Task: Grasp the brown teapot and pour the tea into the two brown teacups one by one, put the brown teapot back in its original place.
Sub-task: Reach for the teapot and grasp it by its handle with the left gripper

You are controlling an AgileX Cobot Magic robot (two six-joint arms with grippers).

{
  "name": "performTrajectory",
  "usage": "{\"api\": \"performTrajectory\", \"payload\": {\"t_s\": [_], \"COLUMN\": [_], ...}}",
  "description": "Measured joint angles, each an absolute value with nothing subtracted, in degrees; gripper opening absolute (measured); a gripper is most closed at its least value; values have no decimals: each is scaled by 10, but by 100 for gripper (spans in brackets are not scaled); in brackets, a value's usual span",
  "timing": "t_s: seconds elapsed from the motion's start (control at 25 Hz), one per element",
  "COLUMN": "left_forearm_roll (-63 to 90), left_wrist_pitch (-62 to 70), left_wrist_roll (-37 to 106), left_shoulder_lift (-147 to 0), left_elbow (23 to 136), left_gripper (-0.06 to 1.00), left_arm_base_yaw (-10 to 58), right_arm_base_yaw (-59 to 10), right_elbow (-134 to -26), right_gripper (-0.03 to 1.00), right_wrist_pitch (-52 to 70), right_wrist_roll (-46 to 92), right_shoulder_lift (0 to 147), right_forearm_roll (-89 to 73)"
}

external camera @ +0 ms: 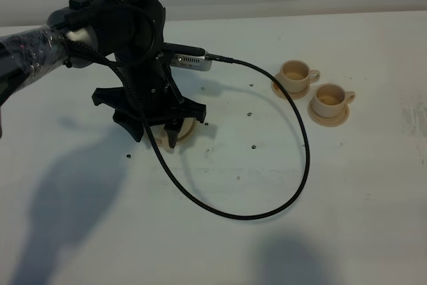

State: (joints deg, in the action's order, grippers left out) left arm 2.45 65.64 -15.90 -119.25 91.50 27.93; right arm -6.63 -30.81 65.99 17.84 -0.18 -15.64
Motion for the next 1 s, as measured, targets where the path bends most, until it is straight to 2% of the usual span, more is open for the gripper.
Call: {"api": "performTrajectory", "payload": {"t_s": [1.0], "left_forearm_roll": [15], "left_wrist_pitch": [620], "left_wrist_roll": [-179], "left_shoulder_lift": [-1215], "left_elbow": [915], "left_gripper": [49], "left_arm_base_yaw": [279], "right_arm_base_yaw": [-66], "right_elbow": [-308], "right_gripper": [22], "right_wrist_pitch": [660], "right_wrist_roll": [178], "right_shoulder_lift": [-2], "right_forearm_roll": [-156]}}
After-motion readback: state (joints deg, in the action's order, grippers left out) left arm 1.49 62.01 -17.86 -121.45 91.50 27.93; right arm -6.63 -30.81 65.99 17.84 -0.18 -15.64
